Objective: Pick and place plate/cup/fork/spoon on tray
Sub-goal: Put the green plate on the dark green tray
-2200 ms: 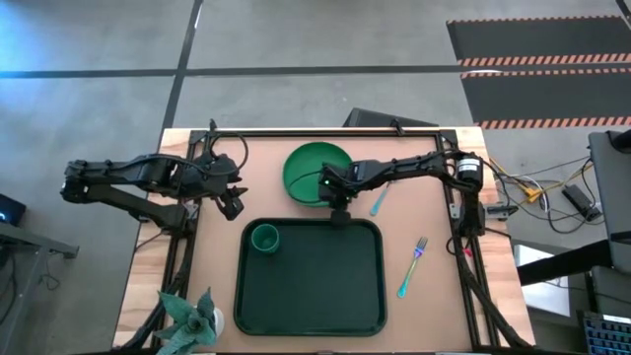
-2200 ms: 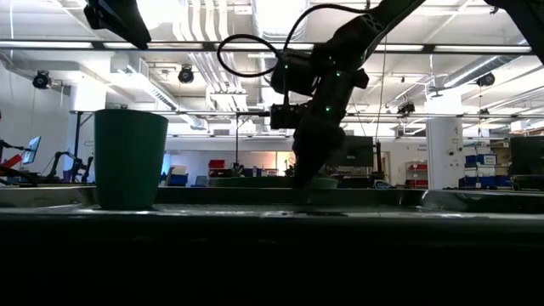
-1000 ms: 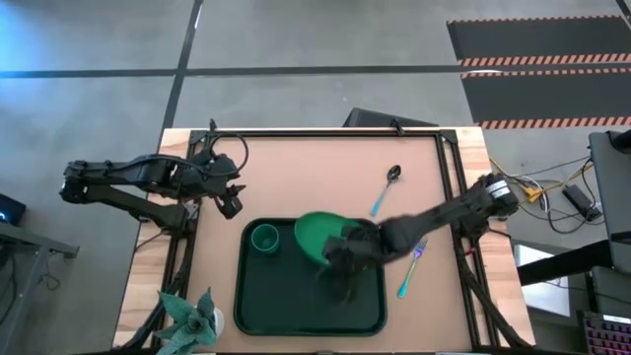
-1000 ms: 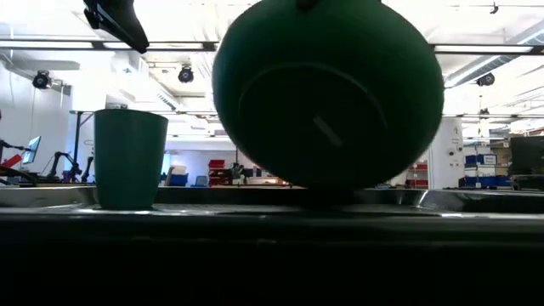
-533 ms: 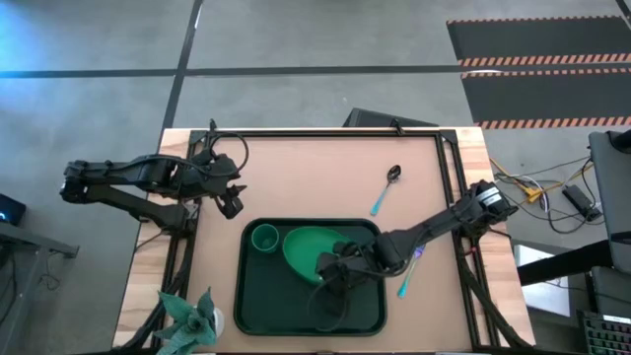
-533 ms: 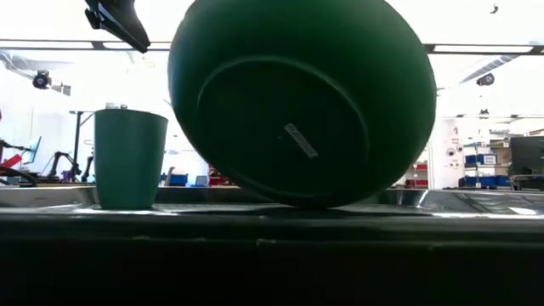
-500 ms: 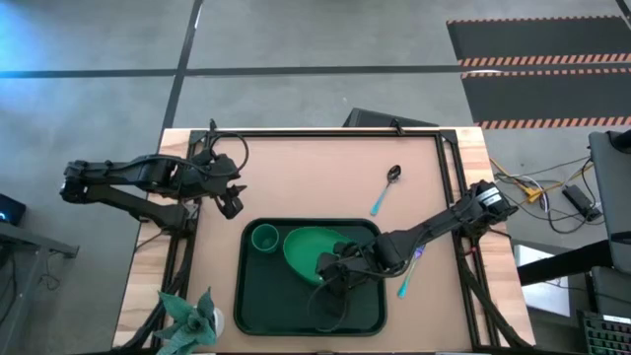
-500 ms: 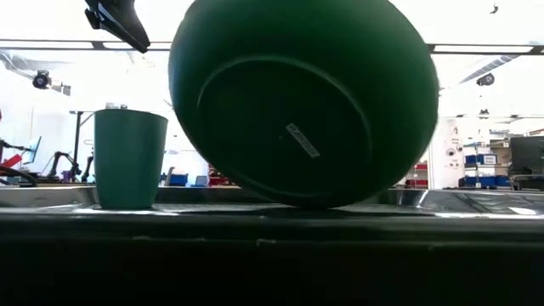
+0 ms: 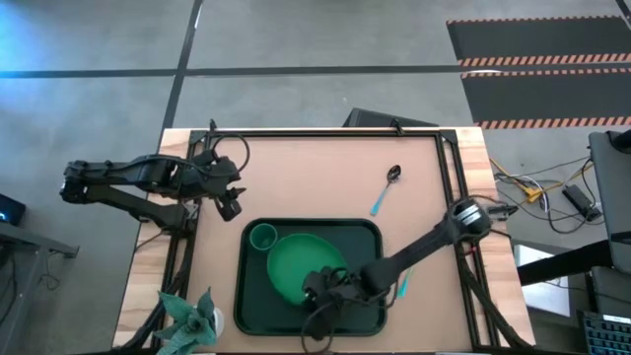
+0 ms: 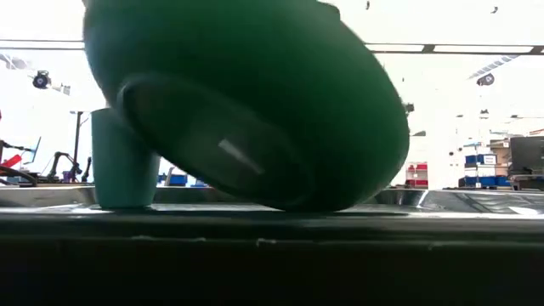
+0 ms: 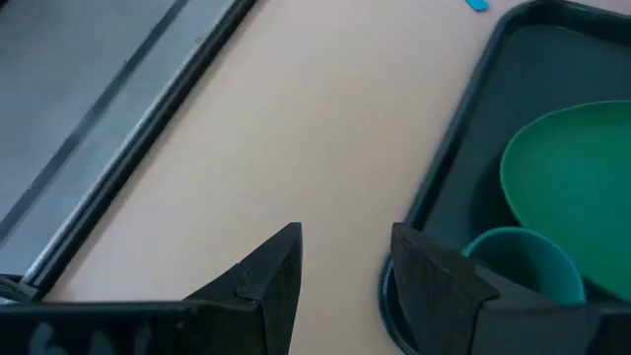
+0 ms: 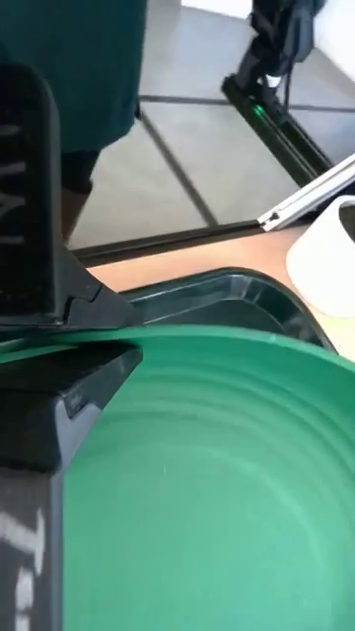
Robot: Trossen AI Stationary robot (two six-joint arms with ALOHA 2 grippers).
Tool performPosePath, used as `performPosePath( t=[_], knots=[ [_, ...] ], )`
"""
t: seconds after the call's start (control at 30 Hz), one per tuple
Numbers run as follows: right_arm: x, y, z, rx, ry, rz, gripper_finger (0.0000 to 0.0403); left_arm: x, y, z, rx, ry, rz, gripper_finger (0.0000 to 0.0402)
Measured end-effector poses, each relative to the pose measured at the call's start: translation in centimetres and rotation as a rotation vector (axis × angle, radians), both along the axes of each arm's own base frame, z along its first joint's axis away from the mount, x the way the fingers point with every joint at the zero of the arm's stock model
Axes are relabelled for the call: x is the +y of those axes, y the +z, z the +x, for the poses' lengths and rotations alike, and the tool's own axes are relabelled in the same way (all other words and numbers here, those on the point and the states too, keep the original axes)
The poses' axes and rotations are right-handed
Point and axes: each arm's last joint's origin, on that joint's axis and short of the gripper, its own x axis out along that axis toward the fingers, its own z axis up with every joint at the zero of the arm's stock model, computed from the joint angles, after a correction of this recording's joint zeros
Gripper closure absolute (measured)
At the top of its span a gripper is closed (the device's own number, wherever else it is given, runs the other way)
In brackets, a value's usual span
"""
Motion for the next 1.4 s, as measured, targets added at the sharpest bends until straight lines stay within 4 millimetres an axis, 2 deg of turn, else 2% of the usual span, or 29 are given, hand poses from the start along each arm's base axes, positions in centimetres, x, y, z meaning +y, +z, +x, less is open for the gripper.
performPosePath(
  t=[0.17, 0.27, 0.43, 0.6, 0.83, 1.07, 1.4],
  knots=[
    [2.2, -3.3, 2.0, 0.009, -0.011, 0.040, 0.0392, 0.0, -0.1, 0.0, 0.006, -0.007, -0.007, 0.0261],
    [3.8, -3.8, 2.6, 0.019, -0.013, 0.070, 0.0392, 0.0, -0.1, -0.1, 0.014, -0.007, -0.007, 0.0261],
    [5.9, -3.4, 2.3, 0.112, -0.019, 0.084, 0.0392, 0.0, -0.2, -0.1, 0.023, -0.007, -0.006, 0.0261],
    [6.8, -2.6, 0.9, 0.235, -0.077, 0.046, 0.0392, 0.0, -0.2, -0.1, 0.024, -0.008, -0.006, 0.0261],
    [6.7, -2.6, 1.0, 0.217, -0.109, 0.033, 0.0393, 0.0, -0.2, -0.1, 0.023, -0.008, -0.006, 0.0261],
    [5.6, -3.9, 1.3, 0.236, -0.123, -0.008, 0.0393, 0.0, -0.2, -0.1, 0.023, -0.008, -0.006, 0.0261],
    [4.3, -5.9, 2.4, 0.116, -0.142, 0.011, 0.0393, 0.0, -0.2, -0.1, 0.024, -0.008, -0.006, 0.0261]
  ],
)
